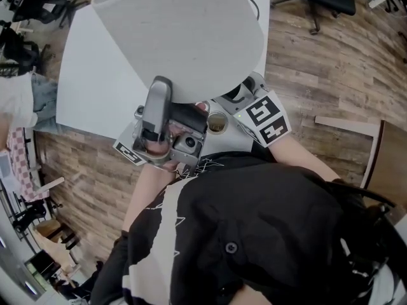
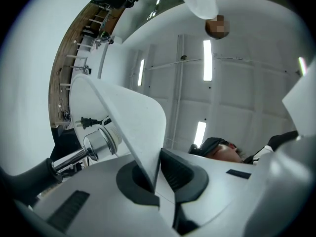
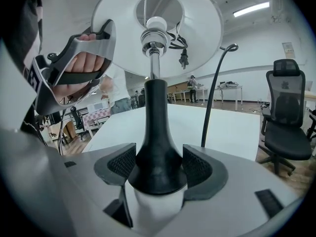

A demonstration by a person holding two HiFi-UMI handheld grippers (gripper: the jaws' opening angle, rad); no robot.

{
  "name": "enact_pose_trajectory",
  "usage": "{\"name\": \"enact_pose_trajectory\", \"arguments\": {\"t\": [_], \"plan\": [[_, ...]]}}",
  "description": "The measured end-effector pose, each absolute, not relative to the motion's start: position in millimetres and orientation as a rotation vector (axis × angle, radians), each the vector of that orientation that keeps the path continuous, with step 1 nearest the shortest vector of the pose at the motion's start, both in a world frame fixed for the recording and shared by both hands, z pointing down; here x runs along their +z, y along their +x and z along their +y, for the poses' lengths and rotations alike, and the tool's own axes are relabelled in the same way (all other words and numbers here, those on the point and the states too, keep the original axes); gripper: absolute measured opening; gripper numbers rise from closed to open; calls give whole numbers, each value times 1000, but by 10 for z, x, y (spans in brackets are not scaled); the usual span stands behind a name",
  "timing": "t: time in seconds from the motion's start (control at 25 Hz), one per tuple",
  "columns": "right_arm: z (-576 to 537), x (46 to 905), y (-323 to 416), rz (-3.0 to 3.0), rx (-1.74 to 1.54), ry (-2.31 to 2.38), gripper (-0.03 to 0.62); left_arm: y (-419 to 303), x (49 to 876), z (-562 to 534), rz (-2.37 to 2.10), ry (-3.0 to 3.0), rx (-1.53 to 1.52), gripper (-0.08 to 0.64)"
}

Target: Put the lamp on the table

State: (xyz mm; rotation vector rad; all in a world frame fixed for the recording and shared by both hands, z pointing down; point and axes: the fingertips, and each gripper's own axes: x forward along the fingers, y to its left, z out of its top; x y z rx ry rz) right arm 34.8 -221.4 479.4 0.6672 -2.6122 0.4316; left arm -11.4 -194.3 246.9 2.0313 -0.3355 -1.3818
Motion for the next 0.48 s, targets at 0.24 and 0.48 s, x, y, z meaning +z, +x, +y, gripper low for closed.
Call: {"name": "enact_pose_trajectory", "arguments": {"t": [0.24, 0.48], "plan": [[-2197, 4798, 337, -2615, 442, 671, 298, -161, 2486, -1954, -373, 2017, -1400, 15], [-2189, 4779, 329, -2613, 460, 679, 298, -163, 2468, -1967, -406, 2021, -1394, 15]]}}
